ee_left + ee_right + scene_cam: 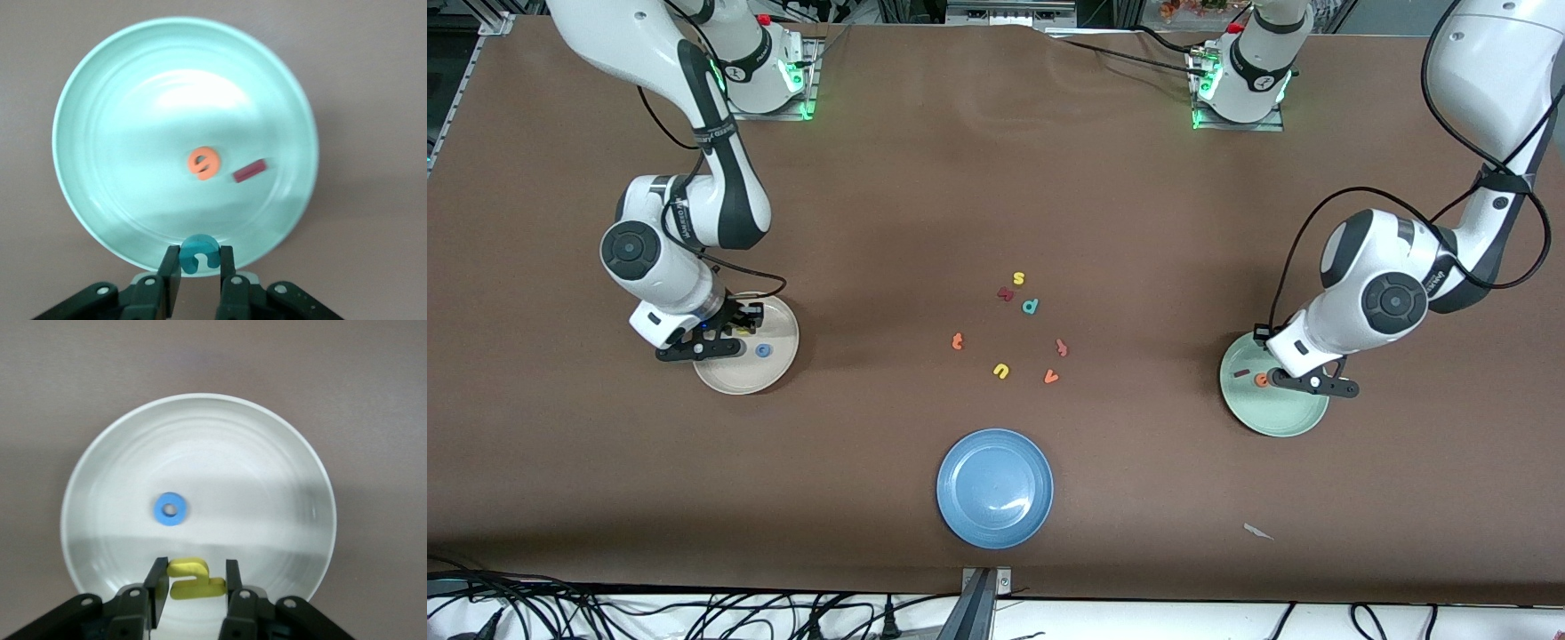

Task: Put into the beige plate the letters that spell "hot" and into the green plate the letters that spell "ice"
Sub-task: 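Drop the letter on the beige plate while the left gripper drops the c, then grasp the orange letter with the right gripper while the left gripper withdraws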

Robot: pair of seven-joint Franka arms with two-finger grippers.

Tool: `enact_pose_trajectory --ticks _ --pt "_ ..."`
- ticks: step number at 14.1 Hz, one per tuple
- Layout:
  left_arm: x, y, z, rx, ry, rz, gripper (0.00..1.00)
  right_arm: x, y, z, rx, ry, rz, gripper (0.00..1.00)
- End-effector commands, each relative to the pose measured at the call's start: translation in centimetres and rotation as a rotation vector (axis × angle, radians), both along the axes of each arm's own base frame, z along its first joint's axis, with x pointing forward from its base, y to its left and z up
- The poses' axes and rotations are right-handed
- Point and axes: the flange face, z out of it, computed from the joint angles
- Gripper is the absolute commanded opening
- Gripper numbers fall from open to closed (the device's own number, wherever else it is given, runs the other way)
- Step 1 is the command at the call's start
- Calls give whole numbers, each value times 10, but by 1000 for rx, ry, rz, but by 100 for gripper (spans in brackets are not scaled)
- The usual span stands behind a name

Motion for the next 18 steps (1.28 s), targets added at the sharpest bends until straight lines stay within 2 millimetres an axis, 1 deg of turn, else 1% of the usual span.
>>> enact_pose_trajectory --ticks 1,2,3,5,6,7,9,10,11,12,13,14,15,16,17,18 --pt "11 3 -11 18 0 -36 60 0 6 0 54 -15 -29 98" --pt "12 3 -9 15 -2 -30 100 0 12 4 84 -8 -48 100" --pt "13 3 -8 14 -3 -27 100 2 19 9 105 -5 -61 100" --pt "16 -5 6 13 -21 -30 100 4 50 16 126 1 -108 100" --pt "17 -17 23 17 -30 -47 100 4 70 19 140 -2 -134 100" --pt "14 -36 40 21 -24 -71 100 2 91 21 154 -5 -166 100" --pt "15 -70 98 40 -11 -110 100 1 137 23 164 -14 -229 100" --pt "17 -81 129 51 11 -118 100 2 162 20 160 -19 -258 100" --pt "15 -99 160 57 36 -134 100 -1 186 16 157 -22 -277 100" --pt "14 -114 202 52 39 -143 100 -1 207 13 154 -30 -303 100" --pt "14 -117 235 43 32 -139 100 0 224 10 152 -39 -321 100" --pt "11 -115 256 28 56 -124 100 1 240 5 150 -45 -335 100" --pt "10 -111 270 15 70 -111 100 5 257 0 151 -56 -350 100" --pt "9 -107 278 2 75 -101 100 5 276 -4 153 -66 -354 100" --pt "5 -107 290 -4 75 -94 100 5 289 -10 150 -72 -340 100" --pt "0 -104 308 2 55 -85 100 4 304 -13 153 -68 -327 100"
